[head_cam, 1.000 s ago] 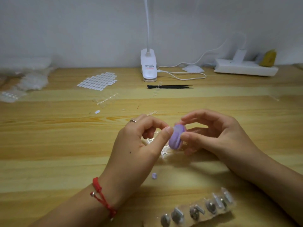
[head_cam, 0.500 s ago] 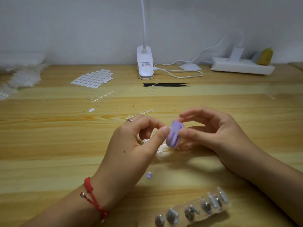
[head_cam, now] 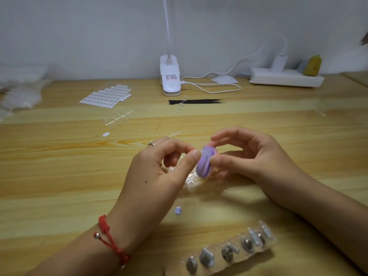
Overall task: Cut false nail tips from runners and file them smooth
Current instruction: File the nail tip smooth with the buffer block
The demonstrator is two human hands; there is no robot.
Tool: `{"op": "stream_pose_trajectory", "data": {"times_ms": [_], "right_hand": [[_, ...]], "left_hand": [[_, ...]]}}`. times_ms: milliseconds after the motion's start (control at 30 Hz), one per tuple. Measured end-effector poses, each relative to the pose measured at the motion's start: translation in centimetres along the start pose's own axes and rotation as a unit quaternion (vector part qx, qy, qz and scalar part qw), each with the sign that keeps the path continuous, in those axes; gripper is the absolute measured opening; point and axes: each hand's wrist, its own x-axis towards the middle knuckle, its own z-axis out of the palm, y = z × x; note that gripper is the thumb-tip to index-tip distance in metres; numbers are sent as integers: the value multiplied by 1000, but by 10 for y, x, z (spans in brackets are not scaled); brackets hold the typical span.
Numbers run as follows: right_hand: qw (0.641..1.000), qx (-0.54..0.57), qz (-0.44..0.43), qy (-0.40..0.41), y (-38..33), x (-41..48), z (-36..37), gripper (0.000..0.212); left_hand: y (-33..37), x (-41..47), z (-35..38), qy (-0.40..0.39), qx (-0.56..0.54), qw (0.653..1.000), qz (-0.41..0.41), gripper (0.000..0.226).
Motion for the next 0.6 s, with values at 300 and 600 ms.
{"op": "stream_pose_trajectory", "data": {"times_ms": [300,600], "right_hand": [[1000,5,-3,6,1,0,0,26],[998,45,-2,52,0,1,-3,28]], "left_hand": [[1,0,-1,-7,-21,1000,-17,13],[1,0,0,-17,-46,998,-38,12]]}}
